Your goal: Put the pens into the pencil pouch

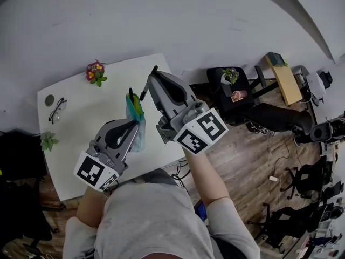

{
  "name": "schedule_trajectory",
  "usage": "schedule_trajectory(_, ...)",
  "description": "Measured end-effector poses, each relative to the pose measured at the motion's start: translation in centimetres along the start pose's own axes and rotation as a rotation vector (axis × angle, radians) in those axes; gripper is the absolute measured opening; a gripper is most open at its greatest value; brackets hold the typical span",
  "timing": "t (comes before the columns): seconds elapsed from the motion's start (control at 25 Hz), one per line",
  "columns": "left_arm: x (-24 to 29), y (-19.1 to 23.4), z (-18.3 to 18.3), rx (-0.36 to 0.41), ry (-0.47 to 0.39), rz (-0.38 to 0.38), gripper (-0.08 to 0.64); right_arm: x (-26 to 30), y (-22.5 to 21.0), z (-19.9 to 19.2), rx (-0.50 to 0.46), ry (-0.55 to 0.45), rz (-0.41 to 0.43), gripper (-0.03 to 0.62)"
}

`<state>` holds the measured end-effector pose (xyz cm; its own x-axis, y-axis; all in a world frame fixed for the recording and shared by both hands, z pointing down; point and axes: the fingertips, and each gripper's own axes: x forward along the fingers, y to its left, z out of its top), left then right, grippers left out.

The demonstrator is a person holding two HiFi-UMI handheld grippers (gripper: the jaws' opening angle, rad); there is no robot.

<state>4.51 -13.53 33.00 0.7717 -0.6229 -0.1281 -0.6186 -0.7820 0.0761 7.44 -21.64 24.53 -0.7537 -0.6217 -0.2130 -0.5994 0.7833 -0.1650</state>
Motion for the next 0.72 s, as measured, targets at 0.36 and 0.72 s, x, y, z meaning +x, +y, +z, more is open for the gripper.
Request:
schedule_trajectory(0.36, -0.4, -0.2, 0.7, 0.012, -0.018, 0.003, 0.034, 0.4, 1.8, -3.2, 0.069, 0.079, 0.055, 0.055)
schedule_trajectory(0.72, -1.3, -0.1, 1.6, 0.032, -0.032, 0.019, 0.034, 0.0, 3.4, -6.1, 0.12, 0.191, 0.103, 0.055)
